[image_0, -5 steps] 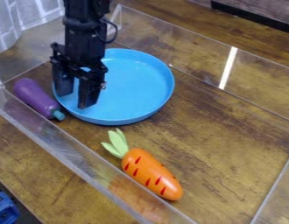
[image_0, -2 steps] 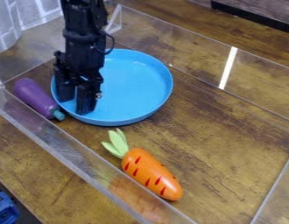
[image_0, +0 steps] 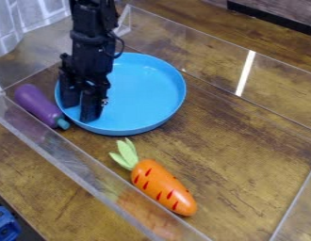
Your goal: Remove the purple eggplant from the blue tray and put it on the table
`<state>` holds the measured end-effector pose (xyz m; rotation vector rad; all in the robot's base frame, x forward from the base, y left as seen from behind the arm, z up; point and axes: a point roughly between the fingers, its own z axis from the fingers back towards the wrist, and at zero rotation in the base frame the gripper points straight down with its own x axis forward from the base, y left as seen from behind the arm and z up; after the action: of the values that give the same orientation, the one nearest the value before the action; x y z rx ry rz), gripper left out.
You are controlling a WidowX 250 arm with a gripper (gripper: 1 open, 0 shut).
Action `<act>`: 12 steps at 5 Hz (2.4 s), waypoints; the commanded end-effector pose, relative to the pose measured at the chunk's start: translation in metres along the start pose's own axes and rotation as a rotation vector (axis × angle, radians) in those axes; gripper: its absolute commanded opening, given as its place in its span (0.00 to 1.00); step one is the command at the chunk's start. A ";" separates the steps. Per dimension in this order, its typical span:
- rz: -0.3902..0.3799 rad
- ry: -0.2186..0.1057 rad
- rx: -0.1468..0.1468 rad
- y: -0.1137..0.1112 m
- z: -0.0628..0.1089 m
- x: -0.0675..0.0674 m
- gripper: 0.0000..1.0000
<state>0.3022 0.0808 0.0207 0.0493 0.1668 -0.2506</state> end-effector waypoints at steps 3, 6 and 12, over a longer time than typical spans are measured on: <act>0.005 -0.023 0.029 0.011 0.018 0.008 0.00; -0.020 -0.045 0.060 0.009 0.041 0.017 1.00; -0.026 -0.014 0.074 -0.011 0.089 0.007 1.00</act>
<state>0.3152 0.0667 0.0792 0.0963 0.2287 -0.2762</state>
